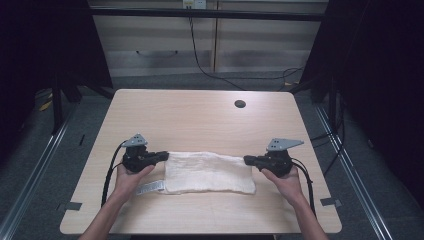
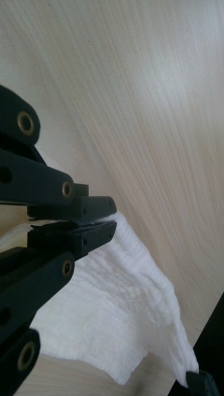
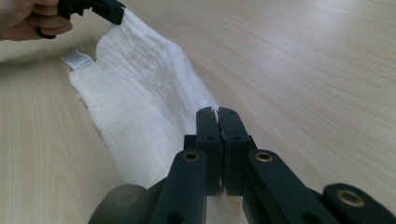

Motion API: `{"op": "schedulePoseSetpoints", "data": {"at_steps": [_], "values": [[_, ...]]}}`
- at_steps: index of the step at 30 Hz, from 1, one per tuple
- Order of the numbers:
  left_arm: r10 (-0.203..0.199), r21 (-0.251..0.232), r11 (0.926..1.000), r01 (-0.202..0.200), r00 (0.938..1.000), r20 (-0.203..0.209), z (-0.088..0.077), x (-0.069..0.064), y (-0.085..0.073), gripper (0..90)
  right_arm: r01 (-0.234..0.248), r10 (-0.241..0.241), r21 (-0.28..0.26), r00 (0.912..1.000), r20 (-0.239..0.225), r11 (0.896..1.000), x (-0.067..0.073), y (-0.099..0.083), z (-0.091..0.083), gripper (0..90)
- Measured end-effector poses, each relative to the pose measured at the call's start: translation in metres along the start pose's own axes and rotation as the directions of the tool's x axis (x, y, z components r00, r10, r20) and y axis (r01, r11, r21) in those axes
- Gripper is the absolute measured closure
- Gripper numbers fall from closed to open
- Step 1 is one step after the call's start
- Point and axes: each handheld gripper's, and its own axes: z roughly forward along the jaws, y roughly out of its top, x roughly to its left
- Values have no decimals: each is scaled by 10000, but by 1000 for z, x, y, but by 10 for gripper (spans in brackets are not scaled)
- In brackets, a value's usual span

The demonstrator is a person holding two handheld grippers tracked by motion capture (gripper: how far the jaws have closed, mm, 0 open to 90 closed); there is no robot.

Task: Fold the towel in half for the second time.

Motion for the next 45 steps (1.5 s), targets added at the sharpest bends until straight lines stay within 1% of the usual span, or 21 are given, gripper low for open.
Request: {"op": "schedulePoseSetpoints", "data": {"at_steps": [4,6,8,10,14,17,18,22,25,27,29,30,31,32,33,34,36,39,42,44,45], "values": [[-69,-57,10000,69,10000,-41,-1,0,-1,868,56,-52,180,9998,-194,9998,9,-6,-4,887],[-18,-65,10000,18,10000,-96,-1,0,-1,869,154,-146,304,9995,-283,9994,14,-11,-5,887],[126,-43,9999,-127,9998,-141,-2,-1,-1,869,230,-217,437,9993,-297,9988,18,-14,-6,887],[69,-48,10000,-69,9999,-141,-2,-2,-1,869,362,-347,610,9991,-239,9975,21,-17,-8,887],[215,-30,9998,-215,9997,-73,-1,-5,-1,870,282,-258,819,9992,-302,9962,23,-25,-12,887],[266,-11,9996,-266,9996,-60,0,-7,-1,869,256,-220,1088,9992,-339,9937,25,-32,-10,887],[278,-1,9996,-278,9996,-72,0,-7,0,869,219,-171,1146,9990,-424,9932,26,-35,-9,887],[252,10,9997,-252,9997,-32,1,-8,-1,869,232,-147,1502,9982,-575,9884,30,-43,-3,887],[339,51,9994,-339,9994,-28,1,-8,-1,869,202,-99,1670,9980,-626,9858,32,-46,0,887],[345,32,9994,-345,9994,15,1,-9,-1,869,241,-118,1921,9978,-646,9811,33,-49,4,886],[311,35,9995,-312,9993,194,1,-10,-1,868,224,-73,2174,9975,-697,9758,33,-51,8,887],[356,24,9994,-356,9991,218,1,-11,0,868,216,-73,2283,9980,-633,9734,34,-53,9,887],[366,-37,9993,-366,9990,262,0,-12,0,867,316,-195,2257,9983,-557,9737,36,-52,10,887],[357,-98,9993,-354,9989,300,-1,-14,1,867,448,-350,2397,9984,-448,9698,38,-51,10,887],[388,-108,9992,-385,9988,301,-2,-16,2,867,382,-277,2443,9985,-463,9689,39,-51,11,887],[551,-81,9985,-549,9980,306,-3,-17,4,866,305,-192,2448,9986,-483,9691,39,-51,12,888],[674,-121,9977,-670,9971,343,-6,-21,5,866,194,-65,2464,9986,-531,9690,37,-51,12,888],[914,-158,9957,-907,9948,460,-11,-28,6,866,-126,272,2398,9980,-579,9707,36,-52,11,888],[1253,-169,9921,-1245,9902,612,-17,-35,6,861,-139,297,2377,9976,-632,9712,35,-52,11,889],[1343,-219,9909,-1330,9879,781,-22,-40,3,857,-185,343,2376,9974,-627,9712,35,-53,11,888],[1373,-154,9905,-1365,9871,824,-23,-41,1,857,-186,345,2316,9973,-648,9726,34,-53,12,889]]}}
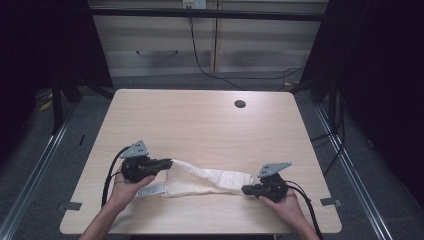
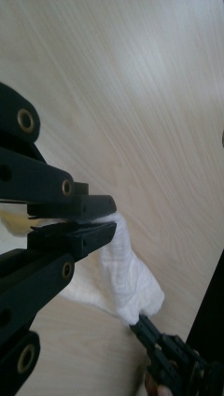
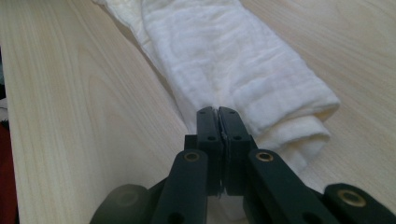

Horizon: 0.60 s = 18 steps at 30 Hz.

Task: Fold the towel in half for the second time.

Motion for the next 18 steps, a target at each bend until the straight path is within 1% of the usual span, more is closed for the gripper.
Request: {"op": "schedulePoseSetpoints", "data": {"at_steps": [2,3,4,6,7,8,11,12,13,15,17,18], "values": [[152,153,9998,-151,9999,-39,-2,-4,-4,858,-11,11,-1,10000,27,10000,0,0,0,889],[200,195,9996,-201,9998,32,-3,-6,-6,858,-41,41,2,10000,72,10000,1,0,0,889],[200,259,9995,-202,9998,82,-4,-8,-8,858,-169,169,16,9998,71,9999,1,0,0,889],[287,473,9984,-297,9993,223,-5,-12,-13,858,-181,181,4,9998,84,9998,1,0,0,890],[263,570,9980,-281,9992,313,-5,-14,-15,858,-208,208,11,9997,102,9998,2,0,0,890],[380,719,9966,-409,9984,409,-6,-15,-17,857,-205,205,5,9997,113,9998,2,0,0,890],[525,1235,9906,-592,9970,566,-4,-20,-27,858,-205,205,-25,9997,111,9998,1,-1,0,890],[470,1406,9885,-563,9965,691,-4,-21,-31,858,-201,201,-24,9997,107,9998,1,-1,0,890],[466,1549,9863,-573,9963,718,-3,-22,-35,858,-197,197,-19,9997,106,9998,1,-1,0,890],[351,1651,9850,-496,9954,896,-2,-24,-42,858,-190,190,16,9997,133,9998,2,0,0,890],[440,1765,9824,-613,9940,1004,-2,-24,-44,858,-138,138,-10,9998,140,9999,2,0,0,890],[419,1770,9824,-603,9935,1059,-2,-25,-45,858,-114,113,58,9997,227,9999,2,0,0,889]]}}
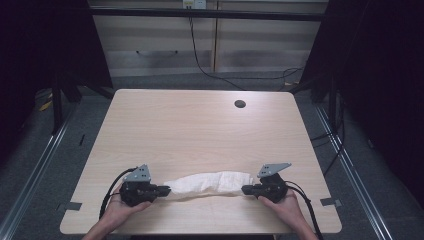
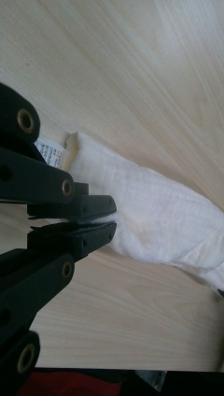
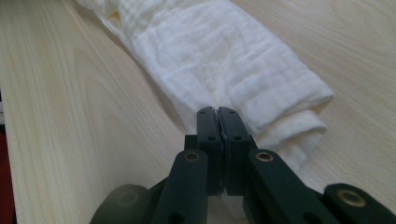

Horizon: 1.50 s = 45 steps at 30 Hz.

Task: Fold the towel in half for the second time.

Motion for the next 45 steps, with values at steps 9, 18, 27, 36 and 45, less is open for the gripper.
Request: {"op": "schedulePoseSetpoints", "data": {"at_steps": [9,18,27,36,45], "values": [[396,414,9984,-385,9989,-258,8,-9,-7,865,-151,135,201,9970,767,9997,-3,-5,-11,889],[389,225,9991,-372,9960,-808,15,2,-3,865,-386,398,-118,9915,1239,9992,-5,-6,-10,888],[205,-58,9998,-215,9910,-1323,20,20,1,856,-566,629,-417,9833,1705,9975,-9,0,-1,887],[-25,-60,10000,19,9939,-1102,8,16,-6,620,-357,446,-641,9888,1428,9973,-8,-6,-8,824],[-638,-1240,9909,526,9941,-877,-11,16,-1,549,-566,769,-1773,9910,1100,9825,-3,-4,-27,723]]}}
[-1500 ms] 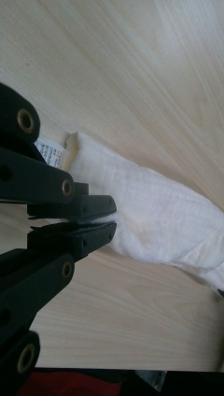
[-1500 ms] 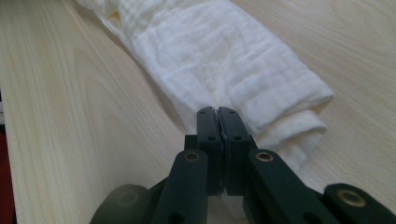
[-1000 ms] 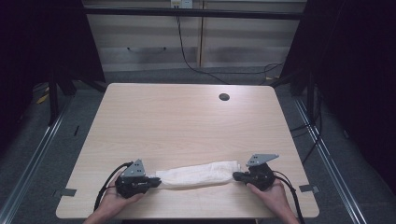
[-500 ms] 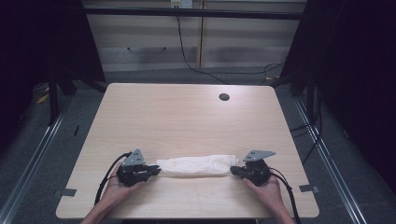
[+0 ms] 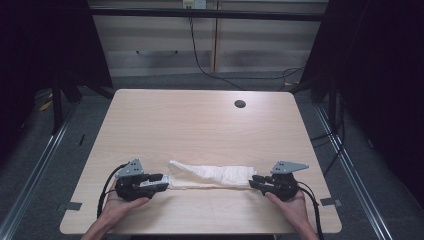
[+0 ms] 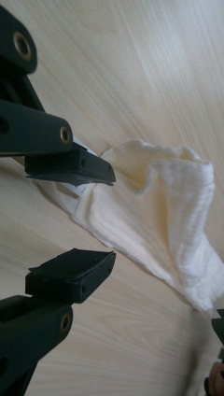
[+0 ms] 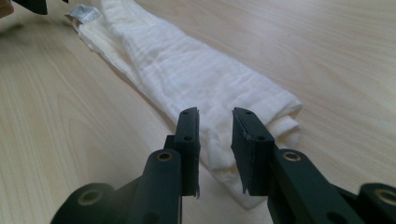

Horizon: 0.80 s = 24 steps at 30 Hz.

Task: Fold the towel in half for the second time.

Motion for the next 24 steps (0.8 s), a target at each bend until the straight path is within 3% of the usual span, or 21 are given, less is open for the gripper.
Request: {"op": "schedulePoseSetpoints", "data": {"at_steps": [8,10,16,19,24], "values": [[-427,-450,9981,418,9989,-183,-6,8,7,505,-3,2,-142,10000,-61,9999,0,2,-4,716],[-698,-634,9956,693,9975,-54,-7,10,8,481,-12,11,-161,10000,-52,9999,-1,2,-5,717],[-1091,-944,9898,1063,9937,-246,-17,14,14,448,-46,50,-177,9998,198,9998,-3,2,-11,717],[-1498,-1047,9840,1443,9876,-473,-27,19,12,428,-273,291,-462,9988,401,9986,-7,0,-22,715],[-2193,-1154,9713,2080,9710,-953,-46,31,0,397,-636,689,-714,9948,750,9954,-14,-8,-36,694]]}}
